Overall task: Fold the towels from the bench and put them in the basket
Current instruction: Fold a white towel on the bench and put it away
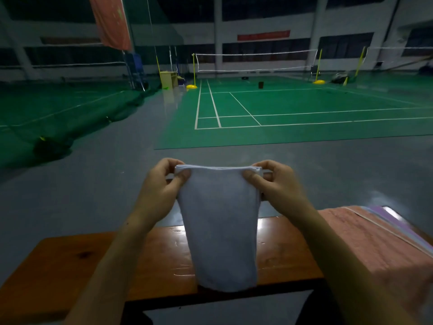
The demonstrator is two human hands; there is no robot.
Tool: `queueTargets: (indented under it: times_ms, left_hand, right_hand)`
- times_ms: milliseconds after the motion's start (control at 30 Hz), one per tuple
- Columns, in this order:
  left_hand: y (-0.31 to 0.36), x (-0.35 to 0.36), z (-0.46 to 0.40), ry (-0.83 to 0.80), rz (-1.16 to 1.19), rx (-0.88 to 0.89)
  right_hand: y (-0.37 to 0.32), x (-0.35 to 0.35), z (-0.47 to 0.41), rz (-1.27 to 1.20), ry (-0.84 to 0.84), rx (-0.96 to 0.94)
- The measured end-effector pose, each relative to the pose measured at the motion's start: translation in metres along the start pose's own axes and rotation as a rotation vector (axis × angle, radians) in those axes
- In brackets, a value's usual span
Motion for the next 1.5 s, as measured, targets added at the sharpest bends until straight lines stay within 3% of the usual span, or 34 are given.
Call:
queueTargets:
  times_ms: [167,367,833,1067,1300,1500]
  left_hand:
    - [0.008,0.011,0.021,-0.123,0.09,-0.041]
    - [-0.008,0.02,0.028,-0.132,0.115,-0.087]
    - [-0.242,0.09,-0.031,0.004,-0.263,-0.322]
    - [-0.271,0.117,-0.05,0.077,-0.42,-0.393]
    - [-0.283,0.141,-0.036,-0.116,-0.314,-0.356]
    - [-0.246,0.123,0.024,-0.236,-0.287,-0.239]
  right_hand:
    - [-0.001,-0.014,0.024,0.02,-0.052,0.077]
    - [0.019,-0.021,0.027,0.001,-0.028,0.105]
    - [0.252,0.054,-0.054,0.192,-0.039,0.379]
    - [0.349,0.075,-0.092,0.223,-0.013,0.452]
    - [0.311,0.078,-0.072,0.362,-0.099,0.411]
    - [0.252,0.066,-0.008,0.564,-0.152,0.207]
Point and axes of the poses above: each hand's wrist, its own z-axis away from the middle knuckle, its own x-axis out of the palm, y = z × x, the point moved 9 cm from there along -z, towards the middle knuckle, and after that the axes turned 3 degrees about y, right-handed, at the moved point
